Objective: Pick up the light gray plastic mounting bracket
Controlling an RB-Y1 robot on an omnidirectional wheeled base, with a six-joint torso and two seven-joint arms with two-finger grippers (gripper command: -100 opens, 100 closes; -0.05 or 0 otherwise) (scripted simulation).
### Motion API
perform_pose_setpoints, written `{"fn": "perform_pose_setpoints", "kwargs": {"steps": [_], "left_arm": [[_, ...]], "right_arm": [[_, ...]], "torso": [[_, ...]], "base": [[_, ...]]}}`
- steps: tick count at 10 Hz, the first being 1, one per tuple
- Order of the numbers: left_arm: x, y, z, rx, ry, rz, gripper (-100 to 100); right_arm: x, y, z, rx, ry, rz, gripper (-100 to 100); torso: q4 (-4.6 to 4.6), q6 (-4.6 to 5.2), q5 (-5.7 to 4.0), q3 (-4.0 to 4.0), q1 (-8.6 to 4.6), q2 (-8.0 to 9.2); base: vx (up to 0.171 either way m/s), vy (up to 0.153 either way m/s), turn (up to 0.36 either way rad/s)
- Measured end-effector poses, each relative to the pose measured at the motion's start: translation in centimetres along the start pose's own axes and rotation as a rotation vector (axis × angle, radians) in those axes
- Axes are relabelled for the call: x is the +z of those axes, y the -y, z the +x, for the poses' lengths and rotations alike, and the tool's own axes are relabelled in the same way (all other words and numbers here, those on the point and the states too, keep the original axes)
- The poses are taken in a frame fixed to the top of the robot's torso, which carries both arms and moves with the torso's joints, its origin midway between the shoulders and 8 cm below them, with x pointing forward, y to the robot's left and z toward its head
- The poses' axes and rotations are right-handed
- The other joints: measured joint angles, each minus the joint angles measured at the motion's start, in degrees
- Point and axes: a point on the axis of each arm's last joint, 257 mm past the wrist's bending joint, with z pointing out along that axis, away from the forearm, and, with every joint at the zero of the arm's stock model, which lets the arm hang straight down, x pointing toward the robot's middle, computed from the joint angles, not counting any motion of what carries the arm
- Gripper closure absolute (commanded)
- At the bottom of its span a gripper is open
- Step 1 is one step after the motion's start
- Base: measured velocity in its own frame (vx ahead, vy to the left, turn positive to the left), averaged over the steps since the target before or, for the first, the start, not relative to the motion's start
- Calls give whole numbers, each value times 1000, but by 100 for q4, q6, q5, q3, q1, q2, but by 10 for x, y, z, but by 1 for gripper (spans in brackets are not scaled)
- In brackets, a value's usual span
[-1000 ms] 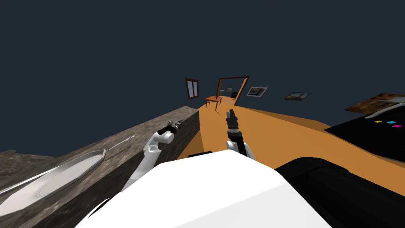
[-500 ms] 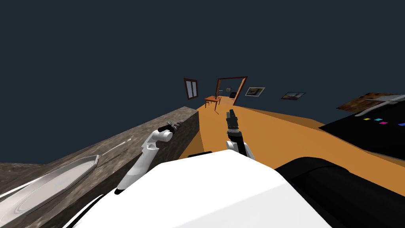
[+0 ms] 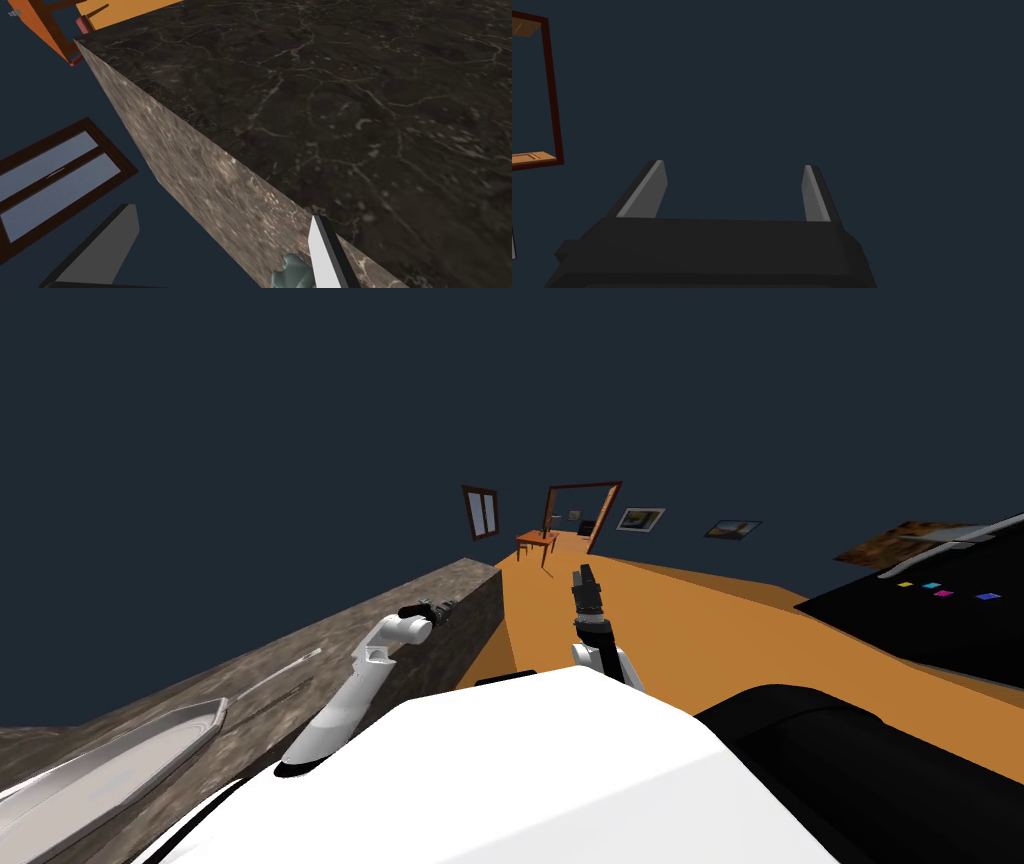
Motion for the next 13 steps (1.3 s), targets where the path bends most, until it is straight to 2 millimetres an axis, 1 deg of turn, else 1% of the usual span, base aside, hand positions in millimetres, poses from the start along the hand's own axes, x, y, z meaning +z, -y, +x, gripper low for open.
{"fn": "perform_pose_setpoints", "kwargs": {"steps": [1, 2, 3, 4, 6, 8, 9, 11, 12, 13], "left_arm": [[0, -8, -4, 10, 2, -33, -100], [0, -21, -13, 21, 6, -80, -100], [-1, -30, -17, 25, 7, -108, -100], [0, -40, -26, 32, 10, -144, -100], [-1, -65, -44, 47, 23, -234, -100], [-9, -88, -62, 55, 38, -320, -100], [-12, -104, -72, 56, 45, -361, -100], [-23, -127, -84, 62, 60, -432, -100], [-27, -140, -90, 60, 65, -467, -100], [-27, -142, -91, 59, 66, -471, 0]], "right_arm": [[0, 0, 0, 0, 0, 0, 0], [0, 0, 0, 0, 0, 0, 0], [0, 0, 0, 0, 0, 0, 0], [0, 0, 0, 0, 0, 0, 0], [0, 0, 0, 0, 0, 0, 0], [0, 0, 0, 0, 0, 0, 0], [0, 0, 0, 0, 0, 0, 0], [0, 0, 0, 0, 0, 0, 0], [0, 0, 0, 0, 0, 0, 0], [0, 0, 0, 0, 0, 0, 0]], "torso": [[0, 1, 0, -2, 2, -5], [-3, 0, 2, -9, 11, -16], [-3, -1, 2, -8, 9, -13], [-3, 1, 2, -8, 11, -14], [-6, 0, 4, -16, 17, -29], [-8, -1, 3, -20, 17, -35], [-9, -1, 5, -24, 19, -42], [-10, 0, 4, -25, 18, -42], [-9, -1, 5, -20, 15, -33], [-4, -1, 2, -7, -2, -9]], "base": [[108, 65, -79], [85, 59, -42], [86, 62, -72], [105, 83, -85], [145, 67, -83], [153, 86, -70], [159, 72, -61], [146, 86, -74], [48, 34, -6], [11, 8, 0]]}}
